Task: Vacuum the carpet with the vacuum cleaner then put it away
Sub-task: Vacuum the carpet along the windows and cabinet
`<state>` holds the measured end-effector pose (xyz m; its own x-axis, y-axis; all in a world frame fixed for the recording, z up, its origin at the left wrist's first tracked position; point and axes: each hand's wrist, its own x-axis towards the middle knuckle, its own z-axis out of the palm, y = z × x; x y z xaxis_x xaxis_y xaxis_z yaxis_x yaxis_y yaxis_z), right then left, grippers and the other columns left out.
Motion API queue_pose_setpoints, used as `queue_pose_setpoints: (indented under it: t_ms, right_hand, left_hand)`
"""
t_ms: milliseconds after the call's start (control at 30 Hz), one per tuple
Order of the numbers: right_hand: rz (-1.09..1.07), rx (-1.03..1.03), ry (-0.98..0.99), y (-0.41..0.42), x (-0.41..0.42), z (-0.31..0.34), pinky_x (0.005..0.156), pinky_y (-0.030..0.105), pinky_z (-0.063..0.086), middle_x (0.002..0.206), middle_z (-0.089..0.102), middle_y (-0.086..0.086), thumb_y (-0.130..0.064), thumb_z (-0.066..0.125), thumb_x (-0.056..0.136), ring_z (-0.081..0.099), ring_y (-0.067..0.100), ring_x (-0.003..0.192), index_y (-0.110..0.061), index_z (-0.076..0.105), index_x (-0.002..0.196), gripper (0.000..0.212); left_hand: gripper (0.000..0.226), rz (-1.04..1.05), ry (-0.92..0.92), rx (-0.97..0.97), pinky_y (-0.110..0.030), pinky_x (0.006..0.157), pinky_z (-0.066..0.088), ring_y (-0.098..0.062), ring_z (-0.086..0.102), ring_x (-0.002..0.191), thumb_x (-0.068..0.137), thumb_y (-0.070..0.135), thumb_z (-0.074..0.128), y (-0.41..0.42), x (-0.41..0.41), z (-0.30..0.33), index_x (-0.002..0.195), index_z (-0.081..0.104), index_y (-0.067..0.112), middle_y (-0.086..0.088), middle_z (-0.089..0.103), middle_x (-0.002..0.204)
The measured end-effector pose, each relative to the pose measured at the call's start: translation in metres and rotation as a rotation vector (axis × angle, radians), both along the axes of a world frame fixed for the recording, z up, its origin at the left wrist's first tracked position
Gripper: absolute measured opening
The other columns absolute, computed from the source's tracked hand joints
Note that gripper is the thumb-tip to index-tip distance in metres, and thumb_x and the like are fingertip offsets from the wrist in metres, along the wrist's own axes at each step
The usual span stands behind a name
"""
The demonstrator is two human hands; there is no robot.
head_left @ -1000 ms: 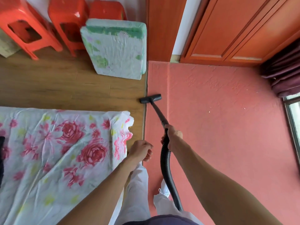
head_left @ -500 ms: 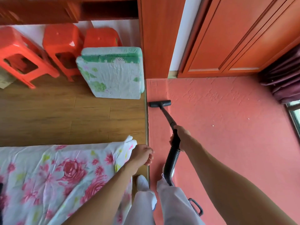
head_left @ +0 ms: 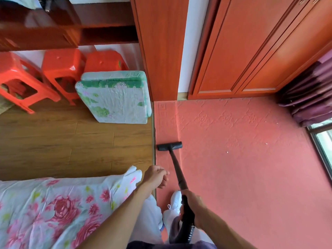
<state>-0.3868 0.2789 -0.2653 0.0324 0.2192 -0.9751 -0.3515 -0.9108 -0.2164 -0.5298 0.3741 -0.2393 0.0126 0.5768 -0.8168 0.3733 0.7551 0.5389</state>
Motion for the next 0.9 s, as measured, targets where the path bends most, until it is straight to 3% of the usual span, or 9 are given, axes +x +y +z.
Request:
queue_pose_setpoints:
  t_ms: [167,300,433,633,767,900]
  right_hand:
    - [-0.043,0.015,-0.006,0.017,-0.024,-0.015,0.044,0.029,0.042,0.050,0.042,0.011,-0.021,0.057,0.080,0.042,0.021,0.038,-0.007,0.047,0.088,0.019]
    - [-0.023,0.015,-0.047,0.049,-0.023,-0.032,0.043,0.028,0.040,0.052,0.043,0.013,-0.020,0.058,0.082,0.042,0.022,0.037,-0.002,0.049,0.075,0.022]
    - [-0.047,0.003,-0.050,0.107,-0.015,-0.046,0.043,0.027,0.043,0.052,0.044,0.010,-0.022,0.061,0.085,0.045,0.020,0.037,-0.006,0.050,0.079,0.020]
    - [-0.083,-0.006,-0.080,0.199,-0.026,-0.063,0.045,0.028,0.046,0.054,0.050,0.009,-0.025,0.067,0.084,0.048,0.020,0.038,-0.007,0.054,0.078,0.022]
    - [-0.072,0.021,-0.151,0.258,-0.034,-0.070,0.044,0.027,0.045,0.055,0.051,0.010,-0.026,0.068,0.085,0.048,0.020,0.038,-0.005,0.057,0.080,0.024]
    - [-0.097,0.031,-0.192,0.302,-0.038,-0.077,0.044,0.026,0.043,0.052,0.048,0.009,-0.022,0.065,0.085,0.045,0.019,0.036,-0.007,0.054,0.072,0.023]
  left_hand:
    - [0.017,0.008,0.008,0.015,-0.022,0.046,0.046,-0.018,0.056,0.049,0.088,0.005,0.052,0.021,0.005,0.003,0.086,0.068,0.002,-0.008,0.064,0.065]
    - [0.015,0.012,-0.018,-0.012,-0.024,0.047,0.044,-0.019,0.054,0.048,0.091,0.003,0.052,0.035,0.005,0.000,0.085,0.065,0.001,-0.009,0.061,0.064]
    - [0.018,0.011,-0.024,-0.047,-0.021,0.044,0.037,-0.017,0.049,0.043,0.092,-0.002,0.047,0.054,-0.003,-0.009,0.081,0.061,0.000,-0.011,0.056,0.062]
    - [0.019,-0.009,-0.012,-0.080,-0.023,0.043,0.046,-0.015,0.054,0.043,0.092,0.002,0.050,0.105,-0.025,-0.026,0.082,0.066,0.002,-0.010,0.061,0.063]
    - [0.023,-0.003,-0.010,-0.048,-0.028,0.052,0.049,-0.021,0.059,0.051,0.089,0.004,0.054,0.152,-0.041,-0.035,0.072,0.068,0.009,-0.011,0.065,0.065]
    - [0.019,-0.013,-0.012,-0.040,-0.027,0.053,0.051,-0.021,0.062,0.054,0.091,0.006,0.053,0.193,-0.056,-0.042,0.081,0.070,0.006,-0.012,0.069,0.070]
